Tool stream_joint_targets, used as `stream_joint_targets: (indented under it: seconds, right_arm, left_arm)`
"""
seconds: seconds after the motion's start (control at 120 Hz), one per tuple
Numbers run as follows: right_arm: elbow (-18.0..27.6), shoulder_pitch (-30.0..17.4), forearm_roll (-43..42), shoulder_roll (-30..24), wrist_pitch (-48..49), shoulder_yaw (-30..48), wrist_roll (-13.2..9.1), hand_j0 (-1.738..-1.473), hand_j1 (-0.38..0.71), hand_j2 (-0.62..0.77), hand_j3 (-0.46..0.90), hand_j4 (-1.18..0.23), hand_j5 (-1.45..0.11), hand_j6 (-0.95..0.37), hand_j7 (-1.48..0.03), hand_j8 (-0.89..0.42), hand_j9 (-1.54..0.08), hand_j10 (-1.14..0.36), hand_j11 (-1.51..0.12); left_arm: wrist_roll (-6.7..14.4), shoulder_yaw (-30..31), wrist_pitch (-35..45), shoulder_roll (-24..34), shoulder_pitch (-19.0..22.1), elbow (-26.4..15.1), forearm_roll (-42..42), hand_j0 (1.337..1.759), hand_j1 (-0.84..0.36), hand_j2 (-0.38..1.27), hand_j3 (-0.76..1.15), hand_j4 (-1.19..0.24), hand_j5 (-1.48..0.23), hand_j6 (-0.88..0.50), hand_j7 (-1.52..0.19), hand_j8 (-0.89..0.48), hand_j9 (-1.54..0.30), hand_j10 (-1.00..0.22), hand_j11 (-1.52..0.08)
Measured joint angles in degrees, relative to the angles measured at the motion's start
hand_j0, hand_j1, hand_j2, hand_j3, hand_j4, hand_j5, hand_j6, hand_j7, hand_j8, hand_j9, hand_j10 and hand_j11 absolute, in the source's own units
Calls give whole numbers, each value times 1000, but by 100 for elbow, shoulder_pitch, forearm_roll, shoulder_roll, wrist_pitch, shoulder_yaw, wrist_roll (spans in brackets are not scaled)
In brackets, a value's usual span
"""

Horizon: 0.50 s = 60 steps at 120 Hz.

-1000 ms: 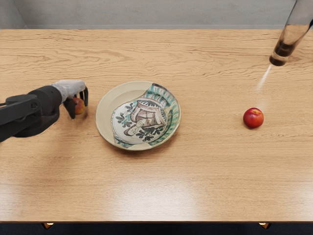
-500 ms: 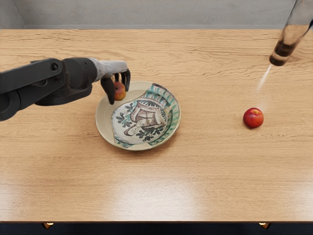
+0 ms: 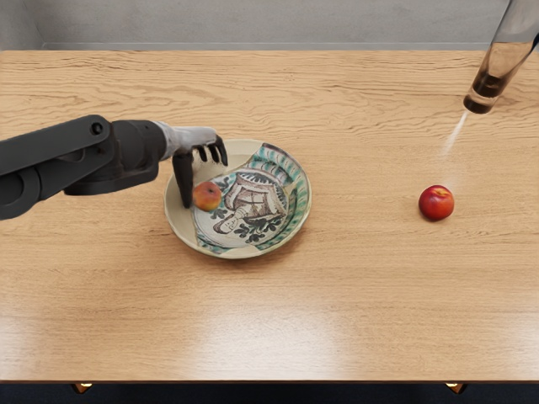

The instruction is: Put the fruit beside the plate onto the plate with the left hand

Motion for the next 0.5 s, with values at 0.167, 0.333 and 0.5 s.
stream_joint_targets:
  seconds: [0.167,0.333,0.5]
  right_arm:
    - [0,0,0,0,0,0,0,-1658,-349,0,0,0,0,0,0,0,0,0,0]
    - [0,1,0,0,0,-3,0,-1658,-349,0,0,0,0,0,0,0,0,0,0]
    - [0,0,0,0,0,-7,0,-1658,-349,0,0,0,0,0,0,0,0,0,0]
  left_arm:
    - [0,-819,-705,1093,22,-482,-1444,1658,182,116,0,-173,-237,-123,-233,-130,-232,-176,-232]
    - [0,-1531,-1714,2398,52,-726,-3936,1658,260,54,0,-91,-122,-69,-121,-72,-120,-92,-120]
    - [0,-1695,-1951,3284,525,-763,-5445,1658,295,27,0,-54,-70,-45,-70,-46,-69,-54,-69]
